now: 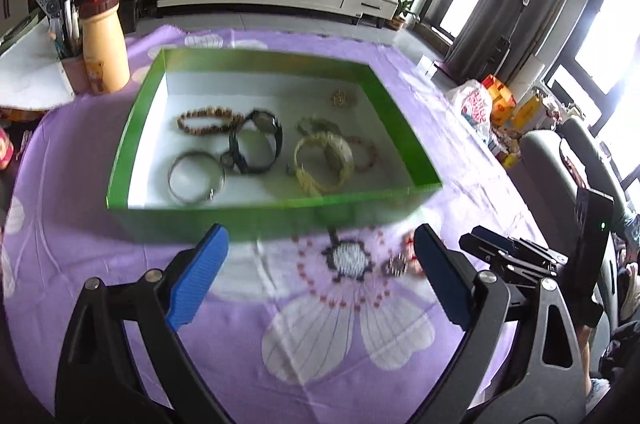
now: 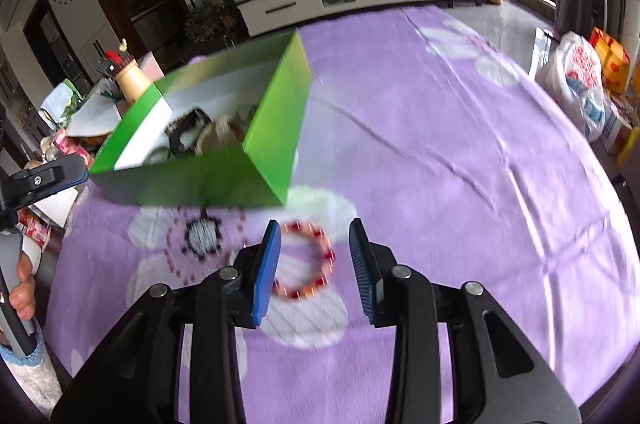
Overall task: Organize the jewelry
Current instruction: 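Withdraw both tools from the box toward the red bead bracelet and ring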
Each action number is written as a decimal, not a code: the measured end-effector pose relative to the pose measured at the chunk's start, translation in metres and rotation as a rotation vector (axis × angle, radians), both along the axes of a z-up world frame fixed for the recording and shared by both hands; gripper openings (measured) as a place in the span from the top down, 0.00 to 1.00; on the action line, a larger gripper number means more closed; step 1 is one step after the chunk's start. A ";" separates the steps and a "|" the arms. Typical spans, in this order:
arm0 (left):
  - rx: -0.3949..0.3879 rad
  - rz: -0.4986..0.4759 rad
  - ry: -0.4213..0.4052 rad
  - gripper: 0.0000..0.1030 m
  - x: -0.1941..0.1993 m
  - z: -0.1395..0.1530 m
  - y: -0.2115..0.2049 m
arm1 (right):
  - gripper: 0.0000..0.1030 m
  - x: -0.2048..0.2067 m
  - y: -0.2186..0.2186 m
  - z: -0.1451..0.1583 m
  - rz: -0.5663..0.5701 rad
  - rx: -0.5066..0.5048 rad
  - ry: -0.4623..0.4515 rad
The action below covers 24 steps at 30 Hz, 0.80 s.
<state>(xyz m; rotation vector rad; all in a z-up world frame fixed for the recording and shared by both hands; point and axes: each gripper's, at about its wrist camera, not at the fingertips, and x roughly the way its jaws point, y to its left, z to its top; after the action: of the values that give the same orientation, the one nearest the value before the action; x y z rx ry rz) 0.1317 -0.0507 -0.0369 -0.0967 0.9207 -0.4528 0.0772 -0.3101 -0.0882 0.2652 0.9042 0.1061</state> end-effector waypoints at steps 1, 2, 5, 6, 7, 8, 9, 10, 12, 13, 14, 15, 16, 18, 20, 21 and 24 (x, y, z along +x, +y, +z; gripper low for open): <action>0.012 -0.003 0.002 0.08 -0.004 -0.006 -0.001 | 0.65 -0.003 0.000 -0.005 -0.005 0.005 0.014; 0.023 -0.003 0.007 0.08 -0.010 -0.012 -0.003 | 0.65 -0.005 0.001 -0.009 -0.008 0.007 0.021; 0.030 -0.015 0.037 0.08 -0.023 -0.030 -0.010 | 0.65 -0.008 0.003 -0.016 -0.016 -0.004 0.023; 0.033 -0.021 0.052 0.08 -0.026 -0.036 -0.012 | 0.65 -0.008 0.006 -0.018 -0.018 -0.013 0.020; 0.035 -0.028 0.062 0.08 -0.028 -0.041 -0.015 | 0.65 -0.006 0.009 -0.019 -0.017 -0.024 0.017; 0.044 -0.035 0.068 0.08 -0.030 -0.044 -0.018 | 0.65 -0.005 0.011 -0.021 -0.015 -0.032 0.012; 0.057 -0.041 0.065 0.08 -0.032 -0.047 -0.022 | 0.65 -0.002 0.014 -0.022 -0.017 -0.048 0.008; 0.067 -0.046 0.060 0.08 -0.033 -0.048 -0.024 | 0.66 0.000 0.017 -0.023 -0.017 -0.065 0.007; 0.084 -0.060 0.051 0.08 -0.033 -0.051 -0.030 | 0.72 0.003 0.024 -0.029 -0.013 -0.125 0.010; 0.091 -0.064 0.049 0.08 -0.032 -0.051 -0.032 | 0.76 0.002 0.027 -0.029 -0.012 -0.162 -0.006; 0.098 -0.069 0.045 0.08 -0.031 -0.051 -0.035 | 0.77 0.001 0.030 -0.030 -0.007 -0.202 -0.015; 0.102 -0.072 0.044 0.08 -0.031 -0.052 -0.038 | 0.80 0.001 0.035 -0.031 0.001 -0.242 -0.026; 0.104 -0.075 0.046 0.08 -0.029 -0.054 -0.040 | 0.85 0.000 0.038 -0.032 0.013 -0.256 -0.035; 0.107 -0.083 0.052 0.08 -0.025 -0.057 -0.046 | 0.93 0.001 0.040 -0.034 0.024 -0.262 -0.044; 0.113 -0.091 0.056 0.08 -0.023 -0.060 -0.053 | 0.93 0.000 0.038 -0.036 0.022 -0.262 -0.051; 0.116 -0.102 0.061 0.08 -0.021 -0.062 -0.058 | 0.93 0.000 0.035 -0.035 0.014 -0.259 -0.051; 0.132 -0.134 0.063 0.08 -0.017 -0.067 -0.074 | 0.93 -0.004 0.018 -0.028 -0.044 -0.223 -0.079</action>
<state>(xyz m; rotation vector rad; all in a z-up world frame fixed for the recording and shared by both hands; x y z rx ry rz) 0.1143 -0.1244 -0.1040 0.0715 1.0200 -0.5141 0.0727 -0.2920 -0.1162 0.0727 0.8235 -0.0248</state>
